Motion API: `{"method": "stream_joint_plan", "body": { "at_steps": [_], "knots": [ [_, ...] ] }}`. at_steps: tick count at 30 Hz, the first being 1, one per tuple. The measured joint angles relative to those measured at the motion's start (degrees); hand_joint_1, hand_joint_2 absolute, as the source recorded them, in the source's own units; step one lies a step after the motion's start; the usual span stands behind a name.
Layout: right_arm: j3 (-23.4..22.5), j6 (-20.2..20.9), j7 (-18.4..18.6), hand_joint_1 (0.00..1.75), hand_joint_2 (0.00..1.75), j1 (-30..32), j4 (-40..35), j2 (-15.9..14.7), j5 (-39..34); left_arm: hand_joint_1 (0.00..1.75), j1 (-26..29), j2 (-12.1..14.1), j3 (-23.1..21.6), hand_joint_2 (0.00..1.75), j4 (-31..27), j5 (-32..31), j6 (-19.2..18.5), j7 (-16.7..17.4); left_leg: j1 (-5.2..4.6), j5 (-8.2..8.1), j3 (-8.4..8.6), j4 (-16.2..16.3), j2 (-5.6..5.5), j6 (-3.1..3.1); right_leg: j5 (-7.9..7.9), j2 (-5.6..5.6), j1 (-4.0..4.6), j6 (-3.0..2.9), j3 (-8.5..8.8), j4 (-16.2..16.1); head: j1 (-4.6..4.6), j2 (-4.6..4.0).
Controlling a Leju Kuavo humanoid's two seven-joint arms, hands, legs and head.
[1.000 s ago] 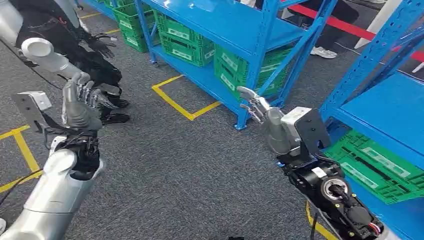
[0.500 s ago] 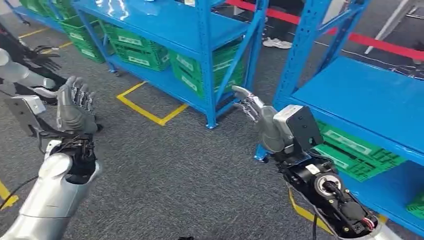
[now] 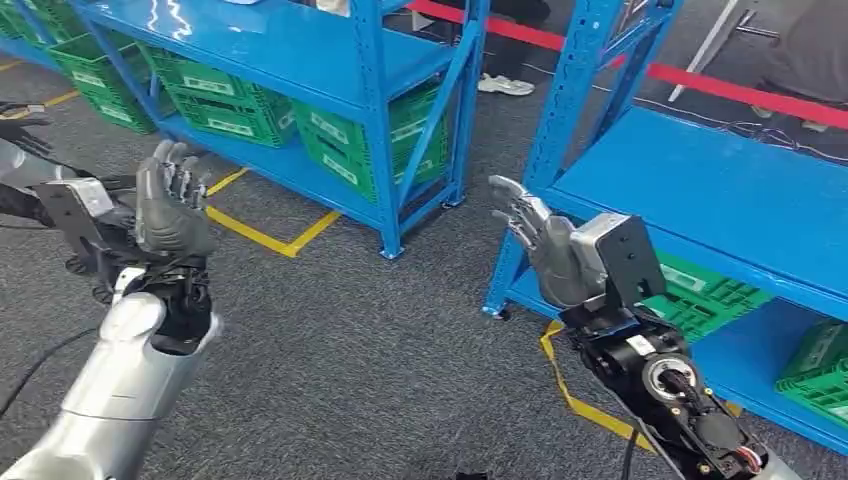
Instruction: Take the parts from the cabinet and place them on the table.
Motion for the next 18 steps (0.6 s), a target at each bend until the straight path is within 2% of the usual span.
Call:
{"method": "stream_joint_plan", "body": {
  "at_steps": [1,2,3,4,5,7,8,9,10,11,12,13,14,15,16,17,18],
  "knots": [
    [-0.07,-0.11,0.13,0.00,0.00,0.10,-0.11,-0.18,-0.02,0.00,-0.01,-0.28,-0.26,0.00,0.28,0.00,-0.02,-0.24,0.03,-0.12,0.06,0.05,0.51,-0.13,2.13,-0.25,-0.16,0.16,1.60,-3.37,0.24,0.00],
    [-0.15,-0.39,0.30,0.00,0.00,0.11,-0.26,-0.46,-0.07,0.00,-0.01,-0.50,-0.41,0.00,0.50,0.00,-0.09,-0.50,0.11,-0.29,0.25,0.10,0.93,-0.35,4.72,-0.68,-0.28,0.22,4.18,-8.43,0.54,0.00],
    [-0.31,-0.70,0.55,0.00,0.00,0.13,-0.53,-0.61,-0.07,0.00,-0.08,-0.63,-0.57,0.00,0.70,0.11,-0.20,-0.61,0.12,-0.51,0.52,0.20,1.38,-0.60,7.30,-1.86,-0.32,0.21,7.14,-14.16,0.81,0.02],
    [-0.44,-1.11,0.98,0.00,0.00,0.16,-0.90,-0.74,-0.07,0.00,-0.12,-0.81,-0.68,0.00,0.92,0.39,-0.35,-0.83,-0.02,-0.74,0.74,0.23,1.82,-0.94,7.64,-3.84,-0.18,0.25,9.04,-18.43,1.20,0.02],
    [-0.41,-1.42,1.51,0.00,0.00,0.22,-1.29,-0.83,-0.04,0.00,-0.27,-0.85,-0.68,0.00,1.11,0.63,-0.44,-1.20,-0.52,-0.91,0.58,0.66,2.05,-1.26,7.49,-3.73,0.48,-0.36,10.07,-19.20,1.53,0.02],
    [-0.33,-1.84,2.41,0.00,0.00,0.94,-1.95,-1.01,-0.04,0.00,-0.44,-0.92,-0.72,0.00,1.57,1.11,-0.46,-1.60,-0.65,-0.83,0.70,0.47,3.07,-1.51,7.53,-2.74,0.38,-0.83,9.62,-18.77,0.61,0.00],
    [-0.26,-1.84,2.58,0.00,0.00,1.02,-2.05,-1.05,-0.02,0.00,-0.46,-0.92,-0.72,0.00,1.68,1.25,-0.24,-1.70,-0.52,-0.93,0.89,0.45,3.76,-1.76,7.59,-2.16,0.45,-1.15,9.56,-18.81,0.50,0.00],
    [-0.15,-1.84,2.67,0.00,0.00,0.92,-2.34,-1.03,0.00,0.00,-0.45,-0.81,-0.70,0.00,1.70,1.42,0.07,-1.70,-0.33,-1.61,0.79,0.71,3.66,-2.29,7.89,-1.59,0.05,-1.73,9.97,-19.24,0.50,0.02],
    [-0.13,-1.84,2.60,0.00,0.00,0.61,-2.62,-1.03,0.04,0.00,-0.42,-0.57,-0.61,0.00,1.70,1.55,0.11,-1.70,-0.07,-2.87,0.19,2.55,1.20,-2.49,7.99,-1.11,0.05,-1.97,9.94,-19.25,0.13,0.00],
    [-0.04,-1.84,2.67,0.00,0.00,0.23,-2.64,-1.03,0.04,0.00,-0.40,-0.48,-0.59,0.00,1.70,1.57,0.22,-1.73,-0.01,-4.87,-1.58,6.35,-0.45,-2.53,8.02,-0.74,-0.01,-2.34,9.89,-19.25,-0.24,0.02],
    [0.13,-1.79,2.67,0.00,0.00,0.10,-2.64,-1.03,0.04,0.00,-0.17,-0.28,-0.57,0.00,1.70,1.62,0.22,-1.73,-0.01,-7.20,-4.23,11.73,-1.38,-2.63,8.00,-0.28,0.00,-2.52,9.87,-19.25,-0.86,0.00],
    [0.22,-1.73,2.69,0.00,0.00,0.11,-2.64,-1.03,0.04,0.00,0.17,-0.06,-0.55,0.00,1.70,1.64,0.31,-1.70,-0.01,-8.93,-6.77,16.57,-1.73,-2.71,7.98,0.20,0.06,-2.57,9.86,-19.25,-1.23,0.00],
    [0.42,-1.66,2.69,0.00,0.00,0.11,-2.60,-1.03,0.04,0.00,0.67,0.18,-0.48,0.00,1.70,1.64,0.50,-1.46,-0.03,-9.69,-8.88,20.08,-1.78,-2.70,7.97,0.78,0.13,-2.61,9.85,-19.24,-1.44,0.00],
    [0.59,-1.59,2.69,0.00,0.00,0.04,-2.58,-1.03,0.04,0.00,1.18,0.41,-0.39,0.00,1.70,1.60,0.63,-1.12,-0.04,-8.86,-9.35,20.29,-1.79,-2.58,7.99,1.36,0.17,-2.63,9.88,-19.23,-1.62,0.02],
    [0.72,-1.35,2.67,0.00,0.00,-0.18,-2.54,-1.00,0.04,0.00,1.49,0.59,-0.24,0.00,1.70,1.55,0.70,-0.87,-0.04,-6.75,-8.38,17.57,-1.83,-2.37,7.99,1.97,0.19,-2.63,9.88,-19.18,-1.82,0.00],
    [0.83,-1.20,2.64,0.00,0.00,-0.43,-2.49,-0.98,0.04,0.00,1.60,0.74,-0.02,0.00,1.68,1.55,0.89,-0.45,-0.05,-4.18,-6.37,13.10,-1.97,-2.10,7.99,2.50,0.20,-2.63,9.89,-19.12,-2.01,0.00],
    [1.07,-0.83,2.51,0.00,0.00,-0.68,-2.36,-0.94,0.04,0.00,1.60,0.88,0.13,0.00,1.66,1.55,1.09,-0.31,-0.06,-1.59,-3.82,7.70,-2.61,-1.74,7.98,3.02,0.23,-2.61,9.91,-19.04,-2.32,0.00]
  ]
}}
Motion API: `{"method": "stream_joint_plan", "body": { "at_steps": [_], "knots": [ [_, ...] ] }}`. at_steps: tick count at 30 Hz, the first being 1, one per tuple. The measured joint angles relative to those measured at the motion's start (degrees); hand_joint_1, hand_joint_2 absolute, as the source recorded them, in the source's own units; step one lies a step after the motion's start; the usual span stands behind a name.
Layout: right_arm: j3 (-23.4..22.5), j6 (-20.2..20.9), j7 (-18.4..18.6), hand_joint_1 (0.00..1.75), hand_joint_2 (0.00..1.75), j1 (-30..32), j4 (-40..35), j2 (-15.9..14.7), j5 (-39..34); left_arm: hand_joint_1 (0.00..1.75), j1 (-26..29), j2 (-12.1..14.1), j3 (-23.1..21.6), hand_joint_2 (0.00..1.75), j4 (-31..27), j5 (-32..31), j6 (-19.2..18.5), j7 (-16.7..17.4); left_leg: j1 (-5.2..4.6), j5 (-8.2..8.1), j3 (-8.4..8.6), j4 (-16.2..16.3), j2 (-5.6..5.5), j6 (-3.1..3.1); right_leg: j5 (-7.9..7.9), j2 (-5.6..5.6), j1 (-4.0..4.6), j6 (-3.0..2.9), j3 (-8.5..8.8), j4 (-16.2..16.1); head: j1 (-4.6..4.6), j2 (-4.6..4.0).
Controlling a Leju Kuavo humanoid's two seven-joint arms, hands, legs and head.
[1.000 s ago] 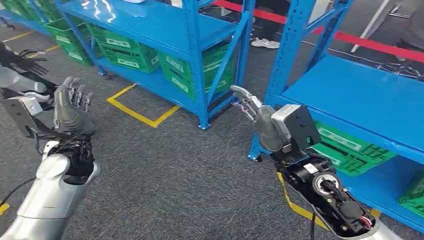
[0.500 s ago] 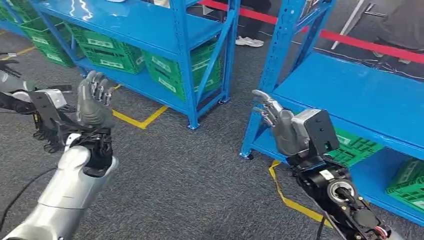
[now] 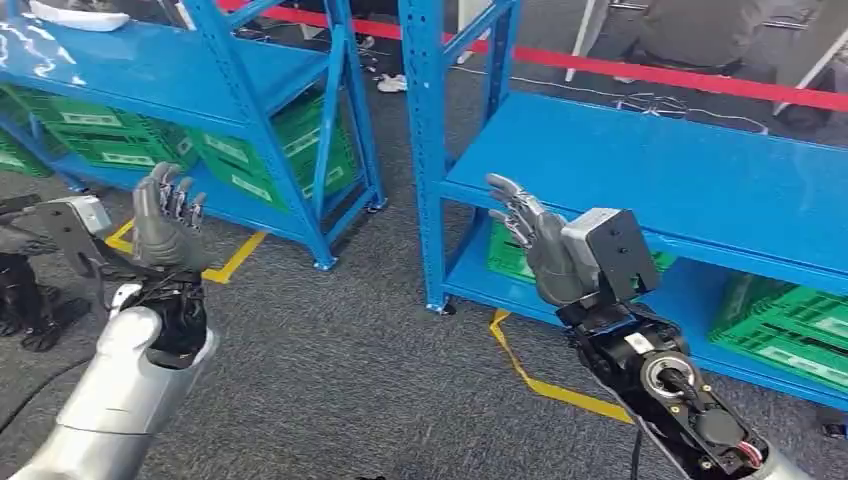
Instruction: Take the parts from the cabinet and place them on the table.
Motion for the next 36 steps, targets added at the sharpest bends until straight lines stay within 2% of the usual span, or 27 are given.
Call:
{"method": "stream_joint_plan", "body": {
  "at_steps": [1,2,5,6,7,8,10,11,12,13,15,16,17,18,21,22,23,24,26,27,28,30,31,32,33,35,36],
  "knots": [
    [0.07,0.31,-0.11,0.00,0.00,-0.19,0.05,0.20,0.00,0.00,0.00,0.22,0.31,0.00,-0.18,-0.02,0.04,0.11,-0.01,1.94,2.52,-5.15,-1.82,0.45,-0.03,0.38,-0.06,0.05,-0.03,0.04,-0.09,0.00],
    [0.09,0.61,-0.42,0.00,0.00,-0.31,0.18,0.35,0.00,0.00,0.02,0.37,0.57,0.00,-0.33,-0.02,0.04,0.24,0.02,1.38,3.24,-6.89,-2.45,0.41,-0.16,0.83,0.36,0.36,-0.34,0.22,-0.13,0.02],
    [0.26,1.31,-1.07,0.00,0.00,-0.46,0.48,0.57,0.00,0.00,0.37,0.70,0.74,0.00,-0.98,-0.18,0.00,1.14,-0.41,1.50,3.31,-6.92,-1.37,0.59,0.04,1.79,-0.21,1.31,-0.43,-0.18,0.00,0.00],
    [0.31,1.42,-1.20,0.00,0.00,-0.45,0.55,0.57,0.00,0.00,0.41,0.72,0.74,0.00,-1.11,-0.22,-0.04,1.33,0.36,1.85,3.58,-7.59,-0.73,1.04,-0.13,2.06,0.02,1.71,-0.63,-0.02,0.07,0.00],
    [0.31,1.40,-1.27,0.00,0.00,-0.38,0.57,0.57,0.00,0.00,0.36,0.70,0.74,0.00,-1.14,-0.31,-0.04,1.55,0.23,1.93,3.82,-7.79,-0.31,1.20,-1.26,0.01,0.10,1.94,-1.35,1.31,0.18,0.02],
    [0.33,1.44,-1.38,0.00,0.00,-0.55,0.64,0.57,0.06,0.00,0.38,0.68,0.74,0.00,-1.24,-0.44,-0.04,1.62,0.23,1.83,3.89,-7.79,0.02,1.60,-3.56,-1.74,0.05,2.17,-2.72,4.89,1.16,0.02],
    [0.37,1.42,-1.51,0.00,0.00,-0.37,0.77,0.57,0.13,0.00,0.60,0.70,0.74,0.00,-1.38,-0.55,-0.04,1.79,0.09,1.77,3.88,-7.77,0.87,1.69,-8.02,-2.83,-0.29,2.68,-7.30,14.99,1.79,0.00],
    [0.44,1.42,-1.51,0.00,0.00,-0.31,0.90,0.57,0.15,0.00,0.74,0.70,0.74,0.00,-1.38,-0.57,-0.04,1.79,0.09,1.72,3.89,-7.74,1.35,1.72,-9.13,-2.98,-0.42,2.89,-9.04,18.71,1.95,0.02],
    [0.48,1.44,-1.53,0.00,0.00,-0.30,1.03,0.57,0.15,0.00,0.93,0.70,0.74,0.00,-1.38,-0.57,-0.04,1.79,0.11,1.67,3.95,-7.73,1.85,1.67,-8.85,-3.08,-0.59,3.04,-9.59,19.64,2.19,0.00],
    [0.48,1.42,-1.53,0.00,0.00,-0.30,1.12,0.57,0.15,0.00,1.03,0.70,0.74,0.00,-1.38,-0.57,-0.04,1.79,0.15,1.53,4.08,-7.70,2.32,1.55,-7.12,-3.24,-0.79,3.18,-8.50,17.30,2.47,0.00],
    [0.46,1.42,-1.55,0.00,0.00,-0.34,1.12,0.57,0.15,0.00,1.03,0.70,0.74,0.00,-1.42,-0.57,-0.04,1.79,0.32,1.15,4.51,-7.54,3.17,1.07,-1.72,-4.33,-0.86,3.24,-3.14,6.62,3.00,0.00],
    [0.46,1.44,-1.60,0.00,0.00,-0.39,1.12,0.59,0.15,0.00,1.01,0.70,0.74,0.00,-1.49,-0.57,-0.04,1.79,0.14,0.88,4.73,-7.45,3.47,0.70,-0.16,-6.33,-0.81,3.20,-0.68,1.30,3.34,0.00],
    [0.48,1.47,-1.57,0.00,0.00,-0.48,1.14,0.59,0.15,0.00,1.00,0.70,0.74,0.00,-1.59,-0.59,-0.04,1.79,-0.23,0.78,4.61,-7.36,3.89,0.43,-1.25,-7.35,-0.08,3.00,-0.10,0.51,3.63,0.02],
    [0.50,1.47,-1.64,0.00,0.00,-0.48,1.16,0.79,0.15,0.00,0.95,0.72,0.74,0.00,-1.60,-0.59,-0.04,1.84,-0.43,0.79,4.44,-7.10,4.26,0.21,-0.84,-6.69,-0.28,2.14,-0.01,0.44,3.43,0.00],
    [0.53,1.47,-1.68,0.00,0.00,-0.42,1.36,0.83,0.35,0.00,0.98,0.74,0.74,0.00,-1.62,-0.55,-0.04,1.88,-0.33,0.67,4.69,-7.13,5.87,-0.56,-0.50,-4.98,-0.11,1.23,-0.16,0.27,2.69,0.00],
    [0.50,1.47,-1.75,0.00,0.00,-0.40,1.36,1.01,0.46,0.00,0.88,0.76,0.74,0.00,-1.62,-0.55,-0.04,1.88,0.01,-0.25,4.53,-6.25,4.65,-0.96,-0.27,-4.57,-0.41,0.86,0.03,0.07,2.56,0.00],
    [0.50,1.44,-1.84,0.00,0.00,-0.50,1.40,1.07,0.61,0.00,0.82,0.74,0.72,0.00,-1.62,-0.55,-0.09,1.88,0.10,-1.91,3.44,-3.65,2.68,-1.07,-0.21,-4.01,-0.44,0.61,0.01,0.03,2.19,0.00],
    [0.50,1.47,-1.95,0.00,0.00,-0.46,1.44,1.20,0.83,0.00,0.73,0.76,0.72,0.00,-1.60,-0.53,-0.15,1.86,0.06,-4.35,1.09,1.26,1.66,-1.09,-0.14,-3.56,-0.44,0.34,-0.08,0.03,1.64,0.00],
    [0.50,1.47,-2.10,0.00,0.00,-0.15,1.55,1.25,1.14,0.00,0.80,0.76,0.72,0.00,-1.53,-0.48,-0.24,1.84,0.06,-7.78,-4.02,10.96,0.94,-1.13,-0.08,-2.50,-0.26,0.16,-0.23,0.03,0.64,0.02],
    [0.48,1.47,-2.14,0.00,0.00,0.04,1.62,1.25,1.27,0.00,0.86,0.74,0.72,0.00,-1.51,-0.39,-0.35,1.84,0.06,-7.70,-5.35,12.81,0.91,-1.00,-0.05,-1.85,-0.17,0.12,-0.24,0.04,0.46,0.00],
    [0.46,1.47,-2.14,0.00,0.00,0.23,1.66,1.25,1.44,0.00,0.87,0.74,0.70,0.00,-1.51,-0.35,-0.44,1.81,0.03,-6.16,-4.99,11.42,0.86,-0.75,-0.05,-1.20,-0.11,0.12,-0.22,0.04,0.31,0.00],
    [0.39,1.47,-2.17,0.00,0.00,0.29,1.66,1.25,1.57,0.00,0.67,0.72,0.70,0.00,-1.51,-0.31,-0.52,1.73,-0.06,-1.11,-0.90,2.43,0.29,-0.02,-0.02,0.12,-0.04,0.15,-0.14,0.08,-0.09,0.00],
    [0.35,1.47,-2.16,0.00,0.00,0.28,1.66,1.25,1.66,0.00,0.41,0.68,0.70,0.00,-1.51,-0.22,-0.55,1.68,-0.21,1.08,1.57,-2.71,-1.33,0.50,0.00,0.58,-0.08,0.18,-0.15,0.12,-0.32,0.00],
    [0.31,1.47,-2.14,0.00,0.00,0.25,1.66,1.25,1.71,0.00,0.05,0.61,0.70,0.00,-1.49,-0.18,-0.59,1.64,-0.23,1.26,3.14,-6.16,-3.68,1.03,-0.08,1.11,0.20,0.36,-0.47,0.36,-0.33,0.00],
    [0.24,1.47,-2.10,0.00,0.00,0.29,1.66,1.27,1.71,0.00,-0.27,0.55,0.68,0.00,-1.49,-0.15,-0.59,1.60,-0.14,1.30,3.20,-6.55,-2.63,0.64,-0.01,1.68,0.06,0.63,-0.71,0.41,-0.15,0.00],
    [0.13,1.49,-2.04,0.00,0.00,0.29,1.66,1.25,1.81,0.00,-0.45,0.48,0.68,0.00,-1.46,-0.13,-0.59,1.60,-0.55,1.21,3.23,-6.49,-2.02,0.86,0.16,2.43,-0.37,1.38,-0.85,0.15,-0.15,0.02],
    [0.02,1.51,-1.97,0.00,0.00,0.27,1.64,1.27,1.84,0.00,-0.47,0.35,0.68,0.00,-1.46,-0.13,-0.59,1.60,-0.15,1.40,3.47,-6.94,-1.44,1.13,0.22,3.06,-0.13,1.75,-0.97,0.09,-0.20,0.00]
  ]
}}
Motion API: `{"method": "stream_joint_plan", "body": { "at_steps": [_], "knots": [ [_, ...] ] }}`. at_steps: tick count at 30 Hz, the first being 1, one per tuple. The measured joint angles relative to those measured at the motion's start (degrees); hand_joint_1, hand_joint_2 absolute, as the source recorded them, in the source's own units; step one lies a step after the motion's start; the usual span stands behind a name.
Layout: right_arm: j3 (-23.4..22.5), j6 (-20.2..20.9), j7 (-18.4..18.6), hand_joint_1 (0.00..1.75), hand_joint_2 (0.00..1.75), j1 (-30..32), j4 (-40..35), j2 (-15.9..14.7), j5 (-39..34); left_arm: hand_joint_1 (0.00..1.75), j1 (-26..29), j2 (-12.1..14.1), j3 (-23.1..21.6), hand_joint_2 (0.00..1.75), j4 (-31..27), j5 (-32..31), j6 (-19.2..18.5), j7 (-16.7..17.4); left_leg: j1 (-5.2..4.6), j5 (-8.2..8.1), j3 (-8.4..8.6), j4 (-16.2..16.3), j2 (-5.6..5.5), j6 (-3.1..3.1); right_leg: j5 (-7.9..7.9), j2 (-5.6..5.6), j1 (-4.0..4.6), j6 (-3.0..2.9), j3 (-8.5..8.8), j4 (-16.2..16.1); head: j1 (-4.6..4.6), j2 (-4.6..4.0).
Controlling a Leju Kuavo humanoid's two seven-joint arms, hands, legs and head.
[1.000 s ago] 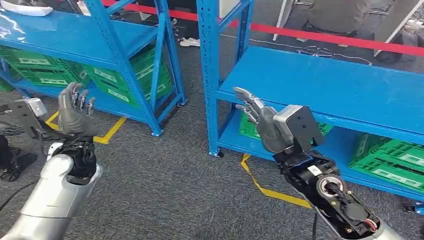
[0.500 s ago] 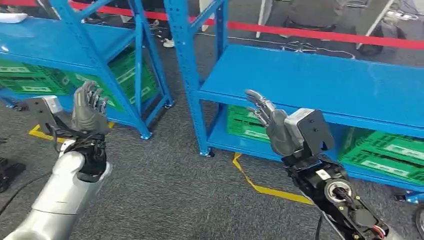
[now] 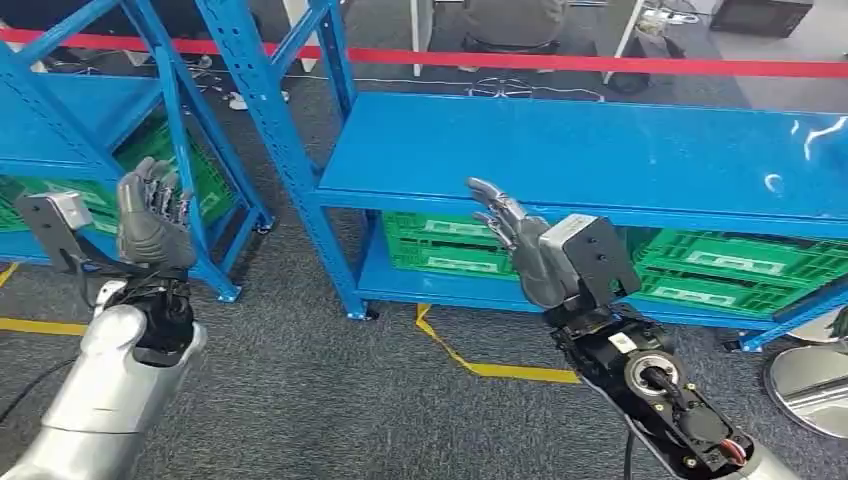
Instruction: Take the parts from the cabinet and place them on the table.
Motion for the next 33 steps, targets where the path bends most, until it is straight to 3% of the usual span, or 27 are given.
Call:
{"method": "stream_joint_plan", "body": {
  "at_steps": [1,2,3,4,5,6,7,9,10,11,12,15,16,17,18,20,21,22,23,24,25,26,27,30,31,32,33],
  "knots": [
    [0.00,0.02,0.02,0.00,0.00,0.06,-0.02,0.00,0.02,0.00,-0.14,-0.21,0.00,0.00,0.00,0.00,0.00,0.00,0.27,0.16,0.30,-0.34,0.80,0.13,-0.04,-0.10,0.22,0.22,-0.47,-0.33,0.04,0.02],
    [-0.24,0.04,0.15,0.00,0.00,-0.06,-0.07,-0.02,0.15,0.00,-0.27,-0.24,0.00,0.00,0.00,0.00,0.00,0.00,0.35,0.22,0.53,-0.52,1.11,0.35,-1.12,-2.12,0.20,0.42,-0.43,0.78,0.34,0.00],
    [-0.24,0.04,0.32,0.00,0.00,-0.41,-0.07,-0.02,0.22,0.00,-0.34,-0.28,0.00,0.00,0.00,0.00,-0.02,0.00,0.35,0.14,0.53,-0.52,1.71,0.67,-4.03,-4.11,0.05,0.67,-2.60,5.55,1.43,0.02],
    [-0.24,0.06,0.39,0.00,0.00,-0.40,-0.07,-0.02,0.26,0.00,-0.27,-0.28,0.00,0.00,0.02,0.00,-0.06,0.00,0.27,0.12,0.51,-0.51,2.13,0.68,-6.32,-5.17,-0.11,0.92,-5.01,10.86,1.97,0.00],
    [-0.24,0.06,0.55,0.00,0.00,-0.30,-0.07,-0.02,0.31,0.00,-0.24,-0.28,0.00,0.00,0.02,0.04,-0.15,0.00,0.21,0.07,0.47,-0.48,2.67,0.73,-8.09,-5.84,-0.19,1.12,-7.41,16.01,2.03,0.00],
    [-0.24,0.06,0.74,0.00,0.00,-0.24,-0.07,-0.02,0.33,0.00,-0.23,-0.28,0.00,0.00,0.04,0.09,-0.35,0.02,0.20,0.02,0.48,-0.45,3.15,0.72,-8.46,-6.12,-0.24,1.25,-8.65,18.60,2.19,0.00],
    [-0.24,0.07,0.85,0.00,0.00,-0.26,-0.07,-0.02,0.35,0.00,-0.24,-0.31,0.00,0.00,0.07,0.13,-0.57,0.11,0.21,-0.08,0.55,-0.43,3.66,0.67,-7.46,-6.26,-0.29,1.33,-8.39,18.00,2.41,0.00],
    [-0.39,0.04,0.94,0.00,0.00,-0.32,-0.09,-0.02,0.41,0.00,-0.28,-0.33,0.00,0.00,0.07,0.13,-0.70,0.17,0.25,-0.37,0.86,-0.31,4.57,0.36,-2.80,-6.98,-0.34,1.25,-3.96,9.40,3.02,0.00],
    [-0.59,0.04,0.96,0.00,0.00,-0.38,-0.15,-0.02,0.42,0.00,-0.35,-0.33,0.00,0.00,0.07,0.13,-0.74,0.17,0.21,-0.62,1.07,-0.20,4.90,0.05,-0.32,-8.54,-0.26,1.02,-0.96,3.63,3.35,0.00],
    [-0.66,0.04,0.92,0.00,0.00,-0.57,-0.15,-0.02,0.42,0.00,-0.47,-0.33,0.00,0.00,0.07,0.13,-0.83,0.17,-0.11,-0.83,1.11,-0.10,5.25,-0.22,-0.98,-10.76,0.28,0.91,0.32,0.93,3.56,0.00],
    [-0.66,0.04,0.98,0.00,0.00,-0.84,-0.17,0.00,0.42,0.00,-0.68,-0.31,0.00,0.00,0.09,0.13,-0.87,0.17,-0.44,-0.92,0.87,0.21,5.58,-0.40,-1.03,-10.53,0.59,0.30,0.94,0.16,3.70,0.00],
    [-0.85,-0.35,1.09,0.00,0.00,-0.71,-0.17,-0.02,0.41,0.00,-0.89,-0.35,0.00,0.00,0.11,0.15,-1.27,0.17,-0.57,-0.85,1.06,0.01,7.44,-1.05,-0.68,-8.76,0.56,-0.59,0.37,0.30,2.84,0.00],
    [-0.92,-0.37,1.09,0.00,0.00,-0.71,-0.28,0.00,0.42,0.00,-0.96,-0.33,0.00,0.00,0.11,0.13,-1.31,0.18,-0.39,-1.56,0.93,0.32,7.26,-1.48,-0.36,-8.28,0.11,-1.07,0.88,-0.19,2.80,0.02],
    [-1.01,-0.42,0.98,0.00,0.00,-0.79,-0.33,0.00,0.42,0.00,-1.05,-0.31,0.00,0.00,0.11,0.13,-1.36,0.17,-0.16,-2.82,0.38,2.12,5.10,-1.74,-0.27,-7.74,0.13,-1.21,0.89,-0.30,2.47,0.00],
    [-1.05,-0.59,1.03,0.00,0.00,-0.81,-0.33,0.00,0.44,0.00,-1.21,-0.35,-0.04,0.00,0.13,0.13,-1.51,0.17,-0.16,-4.99,-1.58,6.27,3.52,-1.84,-0.17,-7.29,0.04,-1.45,0.81,-0.29,2.03,0.00],
    [-1.16,-0.70,0.98,0.00,0.00,-0.34,-0.33,-0.02,0.44,0.00,-1.20,-0.33,-0.09,0.00,0.48,0.04,-1.60,0.18,-0.16,-8.84,-6.71,16.36,2.50,-2.05,-0.14,-6.07,0.05,-1.69,0.70,-0.28,1.18,0.02],
    [-1.33,-0.89,0.85,0.00,0.00,0.14,-0.33,-0.02,0.42,0.00,-1.16,-0.37,-0.13,0.00,0.79,-0.04,-1.25,0.17,-0.17,-9.28,-8.43,19.23,2.41,-2.02,-0.14,-5.42,0.09,-1.69,0.69,-0.27,0.94,0.00],
    [-1.55,-0.98,0.74,0.00,0.00,0.50,-0.33,-0.02,0.26,0.00,-1.18,-0.42,-0.26,0.00,1.03,-0.09,-1.14,0.13,-0.17,-8.31,-8.66,19.03,2.38,-1.86,-0.14,-4.78,0.10,-1.69,0.74,-0.25,0.77,0.00],
    [-1.73,-1.12,0.65,0.00,0.00,0.69,-0.33,-0.04,0.20,0.00,-1.24,-0.50,-0.37,0.00,1.18,-0.13,-1.05,0.09,-0.17,-6.10,-7.57,16.14,2.33,-1.65,-0.14,-4.09,0.10,-1.69,0.75,-0.21,0.55,0.00],
    [-1.88,-1.14,0.63,0.00,0.00,0.73,-0.35,-0.06,0.13,0.00,-1.36,-0.55,-0.42,0.00,1.31,-0.24,-0.96,0.07,-0.17,-3.29,-5.37,11.16,2.09,-1.35,-0.14,-3.40,0.10,-1.68,0.80,-0.16,0.33,0.02],
    [-2.05,-1.20,0.55,0.00,0.00,0.73,-0.52,-0.06,0.13,0.00,-1.57,-0.66,-0.46,0.00,1.44,-0.26,-0.96,0.07,-0.17,-0.62,-2.72,5.45,1.05,-0.96,-0.15,-2.80,0.10,-1.66,0.81,-0.07,0.09,0.00],
    [-2.23,-1.22,0.44,0.00,0.00,0.70,-0.66,-0.06,0.11,0.00,-1.84,-0.74,-0.50,0.00,1.53,-0.28,-0.96,0.07,-0.12,0.18,-0.91,1.50,-0.83,-0.56,-0.15,-2.43,0.05,-1.51,0.62,-0.05,-0.02,0.00],
    [-2.38,-1.22,0.42,0.00,0.00,0.74,-0.77,-0.09,0.09,0.00,-2.04,-0.81,-0.57,0.00,1.55,-0.31,-0.96,0.04,-0.01,-0.03,-0.44,0.25,-0.43,-0.59,-0.20,-1.75,0.40,-1.23,0.30,0.21,-0.02,0.02],
    [-2.73,-1.22,0.39,0.00,0.00,1.13,-0.96,-0.17,0.02,0.00,-2.19,-1.05,-1.01,0.00,1.79,-0.39,-0.81,-0.04,-0.35,-0.05,-0.32,0.37,0.61,-0.28,-0.01,-0.60,-0.07,-0.20,0.05,-0.09,0.22,0.02],
    [-2.97,-1.22,0.39,0.00,0.00,1.21,-1.09,-0.39,0.00,0.00,-2.34,-1.36,-1.26,0.00,2.01,-0.41,-0.81,-0.07,0.37,0.31,0.02,-0.37,1.33,0.13,-0.33,-0.60,-0.02,0.11,-0.23,0.22,0.13,0.00],
    [-3.13,-1.22,0.35,0.00,0.00,1.31,-1.18,-0.55,0.00,0.00,-2.54,-1.44,-1.42,0.00,2.14,-0.39,-0.81,-0.07,0.25,0.31,0.23,-0.50,1.71,0.33,-1.42,-2.92,0.30,0.38,-0.93,1.57,0.24,0.00],
    [-3.24,-1.22,0.35,0.00,0.00,1.21,-1.27,-0.57,0.00,0.00,-2.75,-1.60,-1.51,0.00,2.25,-0.44,-0.81,-0.09,0.24,0.28,0.27,-0.49,1.91,0.66,-3.60,-4.51,0.23,0.60,-2.28,5.11,1.10,0.00]
  ]
}}
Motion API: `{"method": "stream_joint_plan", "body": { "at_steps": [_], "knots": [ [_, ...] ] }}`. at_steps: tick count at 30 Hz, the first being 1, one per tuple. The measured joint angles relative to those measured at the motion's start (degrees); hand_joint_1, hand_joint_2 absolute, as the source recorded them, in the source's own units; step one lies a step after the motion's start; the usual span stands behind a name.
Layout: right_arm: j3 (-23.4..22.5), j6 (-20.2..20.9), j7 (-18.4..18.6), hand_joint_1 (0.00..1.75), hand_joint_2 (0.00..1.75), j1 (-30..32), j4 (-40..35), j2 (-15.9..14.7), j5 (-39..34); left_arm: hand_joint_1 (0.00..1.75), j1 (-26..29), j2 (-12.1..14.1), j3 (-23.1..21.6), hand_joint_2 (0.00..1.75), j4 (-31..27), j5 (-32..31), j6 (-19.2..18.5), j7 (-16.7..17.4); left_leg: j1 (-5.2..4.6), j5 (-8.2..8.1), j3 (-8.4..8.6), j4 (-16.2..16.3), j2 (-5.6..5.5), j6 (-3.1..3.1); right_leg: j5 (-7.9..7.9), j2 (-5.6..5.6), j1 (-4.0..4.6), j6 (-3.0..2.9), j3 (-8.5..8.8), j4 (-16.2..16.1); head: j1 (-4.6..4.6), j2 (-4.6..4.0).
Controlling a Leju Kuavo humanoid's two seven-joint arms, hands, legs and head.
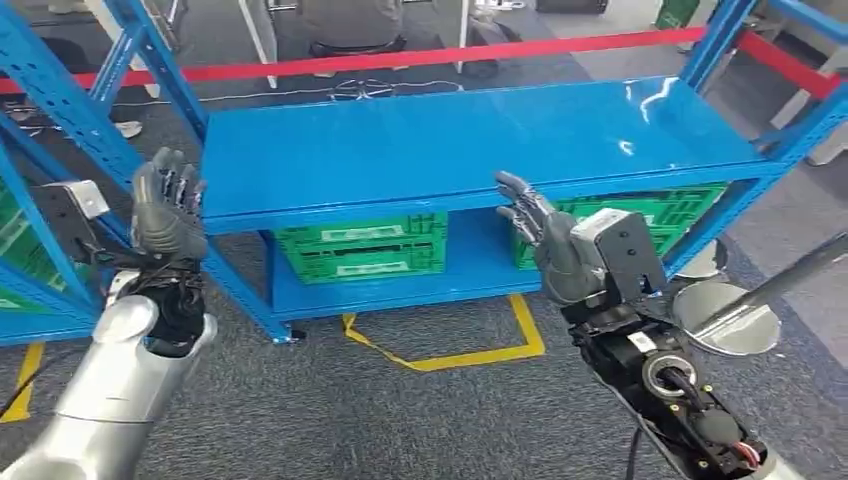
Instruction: Take the parts from the cabinet and place them on the table.
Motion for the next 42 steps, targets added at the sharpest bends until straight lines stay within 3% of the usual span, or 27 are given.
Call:
{"method": "stream_joint_plan", "body": {
  "at_steps": [2,3,4,5,6,7,8,9,10,12,13,14,15,17,18,19,20,21,23,24,26,27,32,42],
  "knots": [
    [-0.22,0.00,0.00,0.00,0.00,0.24,0.00,-0.15,-0.04,0.00,0.07,-0.13,-0.11,0.00,0.22,0.02,0.00,0.00,-0.07,-0.06,-0.03,0.04,0.81,0.08,-4.29,-1.24,-0.37,0.47,-4.68,10.16,0.85,0.00],
    [-0.22,0.00,0.02,0.00,0.00,0.35,0.00,-0.17,-0.07,0.00,0.14,-0.15,-0.13,0.00,0.33,0.02,0.00,0.00,-0.03,-0.11,-0.03,0.06,1.31,0.06,-5.11,-1.47,-0.48,0.65,-6.25,13.43,1.00,0.00],
    [-0.24,0.00,0.02,0.00,0.00,0.42,0.00,-0.22,-0.07,0.00,0.17,-0.20,-0.26,0.00,0.54,0.02,0.00,0.00,0.02,-0.18,0.02,0.07,1.78,0.00,-4.47,-1.61,-0.66,0.78,-6.47,13.68,1.28,0.00],
    [-0.26,0.00,0.02,0.00,0.00,0.42,0.00,-0.28,-0.07,0.00,0.16,-0.24,-0.33,0.00,0.66,0.02,0.00,0.00,0.07,-0.27,0.07,0.11,2.14,-0.14,-2.80,-1.76,-0.85,0.88,-5.41,11.34,1.59,0.00],
    [-0.31,0.00,0.02,0.00,0.00,0.42,0.00,-0.28,-0.07,0.00,0.14,-0.33,-0.33,0.00,0.68,0.02,0.00,0.00,0.16,-0.42,0.19,0.22,2.53,-0.36,-0.39,-2.10,-0.94,0.91,-3.23,7.03,1.75,0.02],
    [-0.35,0.00,0.02,0.00,0.00,0.40,-0.02,-0.31,-0.07,0.00,0.09,-0.39,-0.33,0.00,0.68,0.02,0.00,0.00,0.24,-0.68,0.42,0.40,2.88,-0.70,2.45,-3.07,-0.94,0.88,-0.13,0.86,2.01,0.00],
    [-0.39,0.00,0.02,0.00,0.00,0.39,-0.15,-0.31,-0.07,0.00,0.06,-0.48,-0.33,0.00,0.68,0.00,0.00,0.00,0.10,-0.93,0.53,0.48,3.20,-1.03,3.19,-5.04,-0.79,0.88,1.84,-3.63,2.40,0.02],
    [-0.39,0.00,0.02,0.00,0.00,0.28,-0.22,-0.31,-0.07,0.00,0.01,-0.48,-0.33,0.00,0.68,0.00,0.00,0.00,-0.41,-1.11,0.34,0.89,3.49,-1.34,2.61,-5.08,-0.06,0.56,2.85,-4.80,2.86,0.00],
    [-0.39,0.00,-0.02,0.00,0.00,0.32,-0.28,-0.31,-0.07,0.00,0.02,-0.48,-0.33,0.00,0.68,0.00,0.00,0.00,-0.48,-0.96,0.23,0.75,3.75,-1.61,2.63,-4.84,-0.36,0.02,2.67,-4.38,2.66,0.02],
    [-0.41,0.00,0.02,0.00,0.00,0.50,-0.28,-0.33,-0.07,0.00,-0.01,-0.57,-0.35,0.00,0.68,0.02,0.00,0.00,-0.47,-0.99,0.42,0.69,4.93,-2.00,2.71,-3.73,-0.15,-0.48,2.33,-4.31,1.79,0.02],
    [-0.44,0.00,0.00,0.00,0.00,0.45,-0.39,-0.33,-0.07,0.00,-0.05,-0.57,-0.33,0.00,0.68,0.02,0.00,0.00,-0.29,-1.44,0.47,0.87,4.99,-2.52,2.96,-3.19,-0.39,-1.02,2.55,-4.66,1.74,0.00],
    [-0.46,0.00,-0.04,0.00,0.00,0.40,-0.59,-0.33,-0.07,0.00,-0.10,-0.55,-0.35,0.00,0.68,0.02,0.00,0.00,-0.03,-2.59,0.09,2.18,2.91,-2.79,3.09,-2.62,-0.48,-1.24,2.70,-4.78,1.40,0.00],
    [-0.55,0.00,-0.02,0.00,0.00,0.36,-0.63,-0.33,-0.07,0.00,-0.19,-0.55,-0.35,0.00,0.68,0.02,0.04,-0.02,0.04,-4.52,-1.33,5.36,1.50,-2.81,3.17,-2.31,-0.49,-1.58,2.65,-4.80,1.04,0.00],
    [-0.55,0.02,0.00,0.00,0.00,0.44,-0.63,-0.33,-0.07,0.00,-0.07,-0.52,-0.37,0.00,0.74,0.02,0.09,-0.02,-0.04,-8.66,-6.15,15.10,0.62,-2.85,3.22,-1.40,-0.43,-1.90,2.53,-4.78,0.19,0.00],
    [-0.55,0.07,0.02,0.00,0.00,0.47,-0.61,-0.33,-0.18,0.00,0.06,-0.52,-0.37,0.00,0.83,0.02,0.22,-0.02,-0.05,-9.76,-8.34,19.08,0.45,-2.83,3.22,-0.82,-0.29,-1.99,2.48,-4.76,-0.16,0.02],
    [-0.55,0.11,0.04,0.00,0.00,0.47,-0.61,-0.33,-0.31,0.00,0.17,-0.52,-0.37,0.00,0.94,0.02,0.24,-0.06,-0.05,-9.24,-9.30,20.25,0.42,-2.69,3.24,-0.16,-0.19,-2.03,2.49,-4.75,-0.33,0.00],
    [-0.55,0.09,0.09,0.00,0.00,0.46,-0.61,-0.33,-0.35,0.00,0.21,-0.52,-0.37,0.00,1.05,0.02,0.22,-0.22,-0.10,-7.47,-8.71,18.42,0.39,-2.39,3.24,0.38,-0.09,-2.04,2.54,-4.73,-0.48,0.02],
    [-0.57,-0.04,0.39,0.00,0.00,0.44,-0.63,-0.35,-0.55,0.00,0.15,-0.54,-0.37,0.00,1.09,0.04,0.22,-0.44,-0.20,-4.96,-7.04,14.47,0.29,-2.00,3.24,0.92,-0.02,-2.04,2.62,-4.72,-0.75,0.00],
    [-0.52,-1.29,1.14,0.00,0.00,0.43,-0.79,-0.37,-0.98,0.00,-0.19,-0.55,-0.37,0.00,1.14,0.20,-0.09,-0.85,-0.69,0.13,-2.37,4.03,-0.51,-0.63,3.19,1.45,0.06,-2.04,2.74,-4.73,-1.25,0.00],
    [-0.50,-1.88,1.33,0.00,0.00,0.38,-0.83,-0.44,-1.09,0.00,-0.41,-0.63,-0.41,0.00,1.22,0.22,-0.35,-1.16,-0.88,-0.22,-1.21,1.62,-0.65,-0.14,3.12,1.78,0.48,-1.87,2.48,-4.56,-1.18,0.00],
    [-0.39,-2.66,1.86,0.00,0.00,0.46,-0.92,-0.72,-1.27,0.00,-0.48,-0.81,-0.48,0.00,1.42,0.44,-0.59,-1.88,-1.04,-0.13,-1.27,0.96,-0.48,-0.48,2.98,2.04,0.07,-1.48,2.16,-4.46,-1.03,0.00],
    [-0.28,-3.02,2.03,0.00,0.00,0.49,-0.92,-0.94,-1.42,0.00,-0.51,-0.90,-0.48,0.00,1.64,0.68,-0.59,-2.23,-0.90,-0.25,-1.17,0.87,-0.47,-1.50,2.76,1.96,0.15,-1.88,2.19,-4.43,-1.10,0.00],
    [0.13,-3.54,2.27,0.00,0.00,0.30,-0.83,-1.29,-2.27,0.00,-0.26,-0.83,-0.50,0.00,2.12,1.05,-0.68,-2.75,-1.04,-0.16,-1.14,0.86,-0.78,-1.17,2.89,1.61,0.04,-1.47,2.66,-4.87,-0.27,0.00],
    [0.92,-2.67,1.88,0.00,0.00,-0.41,0.18,-1.29,-3.37,0.00,1.02,-0.07,-0.48,0.00,2.10,1.33,-1.05,-2.73,-1.04,-0.23,-1.15,0.90,-1.09,-0.88,2.88,1.35,0.04,-1.12,2.87,-5.18,0.13,0.00]
  ]
}}
